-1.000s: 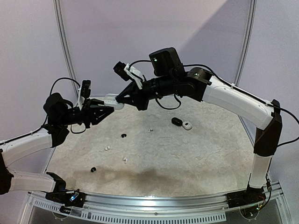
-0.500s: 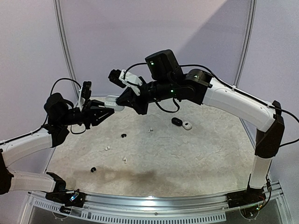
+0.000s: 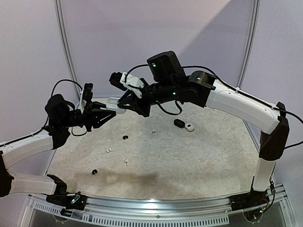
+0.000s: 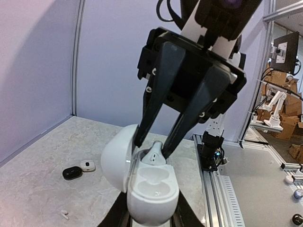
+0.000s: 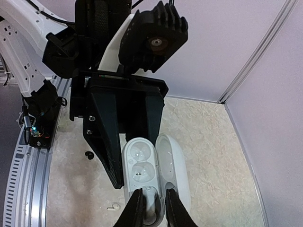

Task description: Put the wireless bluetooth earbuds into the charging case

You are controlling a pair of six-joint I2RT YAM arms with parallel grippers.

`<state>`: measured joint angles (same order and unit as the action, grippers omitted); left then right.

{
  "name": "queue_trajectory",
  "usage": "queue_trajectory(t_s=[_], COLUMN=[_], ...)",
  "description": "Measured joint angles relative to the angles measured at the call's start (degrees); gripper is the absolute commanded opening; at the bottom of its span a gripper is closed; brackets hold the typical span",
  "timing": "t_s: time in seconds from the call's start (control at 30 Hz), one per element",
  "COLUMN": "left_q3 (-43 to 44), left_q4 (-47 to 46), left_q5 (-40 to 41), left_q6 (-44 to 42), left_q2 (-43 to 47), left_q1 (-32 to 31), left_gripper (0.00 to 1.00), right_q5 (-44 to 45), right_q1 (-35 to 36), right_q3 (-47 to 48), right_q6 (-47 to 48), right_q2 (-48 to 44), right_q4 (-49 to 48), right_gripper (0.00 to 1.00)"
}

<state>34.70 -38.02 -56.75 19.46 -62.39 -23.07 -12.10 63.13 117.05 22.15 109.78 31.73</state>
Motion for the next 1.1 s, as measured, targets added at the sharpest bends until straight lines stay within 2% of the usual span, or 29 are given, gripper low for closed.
queue_trajectory(t_s=[0.63,0.83,1.0,1.1], left_q3=[0.0,0.0,0.0,-0.3], left_q4=[-0.9,-0.9,-0.9,-1.1], left_q5=[0.0,0.8,2.2,3.5], left_q6=[-0.4,0.1,1.8,3.2], left_q2=[0.2,0.2,0.3,0.7], left_q1=[0.0,0.0,0.0,0.0], left_gripper=[0.0,0.0,0.0,0.0], right_q5=[-2.2,-3.4,-5.1,-6.2], right_q1=[-0.2,-1.1,-2.6,-3.7], right_q3=[-1.6,-4.3,-7.1,-8.4], right_q6=[-3.5,-5.7,-9.2,-12.3], right_q2=[-1.6,-3.5,-6.4,-7.8], right_q4=[-1.9,-5.7,-11.0,-14.7], right_gripper=[0.2,0.22,0.26,0.35])
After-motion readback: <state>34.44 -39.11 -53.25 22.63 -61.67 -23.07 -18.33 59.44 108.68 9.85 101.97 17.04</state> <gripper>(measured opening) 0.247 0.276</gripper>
